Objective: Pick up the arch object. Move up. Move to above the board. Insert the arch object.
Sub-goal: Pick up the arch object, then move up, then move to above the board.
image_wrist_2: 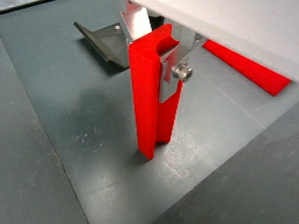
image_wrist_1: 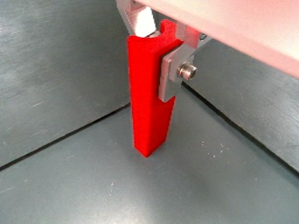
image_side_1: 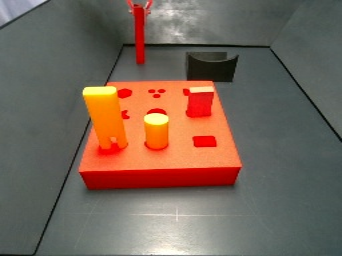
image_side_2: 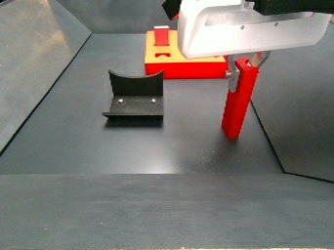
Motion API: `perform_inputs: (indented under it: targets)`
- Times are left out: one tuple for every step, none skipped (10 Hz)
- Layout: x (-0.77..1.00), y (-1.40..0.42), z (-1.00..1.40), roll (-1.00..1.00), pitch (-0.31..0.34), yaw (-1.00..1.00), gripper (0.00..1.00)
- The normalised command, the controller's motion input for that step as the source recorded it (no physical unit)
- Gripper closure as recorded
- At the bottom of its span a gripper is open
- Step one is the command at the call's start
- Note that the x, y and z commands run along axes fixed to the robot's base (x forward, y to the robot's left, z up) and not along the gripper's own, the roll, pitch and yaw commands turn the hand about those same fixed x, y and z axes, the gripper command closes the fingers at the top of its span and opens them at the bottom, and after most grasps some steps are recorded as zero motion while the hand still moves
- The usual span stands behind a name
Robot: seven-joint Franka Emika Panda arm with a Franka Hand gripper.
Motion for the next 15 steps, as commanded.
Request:
perform_inputs:
  targets:
    - [0.0,0.0,0.0,0.0,0.0,0.0,1.0]
    - [0.0,0.0,0.0,0.0,0.0,0.0,1.0]
    - [0.0,0.0,0.0,0.0,0.0,0.0,1.0]
    - [0.0,0.0,0.0,0.0,0.0,0.0,1.0]
    - [0.0,0.0,0.0,0.0,0.0,0.0,1.0]
    - [0.0,0.0,0.83,0.0,0.0,0.0,1.0]
    - [0.02,0.07,0.81,0.01,0.005,0.05,1.0]
    - [0.01,0.06,0.7,0.02,0.033,0.04,1.0]
    - [0.01,0.04,0.57,0.03,0.055,0.02,1.0]
    - [0.0,0.03,0.43,0.05,0.076,0.01,1.0]
    - [0.0,0.02,0.25,0.06,0.091,0.01,1.0]
    - [0.58,0.07,1.0,-0.03,-0.039,0.26,1.0]
    - [0.6,0.06,0.99,-0.04,-0.008,0.24,1.0]
    - [0.43,0.03,0.84,-0.06,0.052,0.18,1.0]
    - [0.28,0.02,0.66,-0.06,0.074,0.13,1.0]
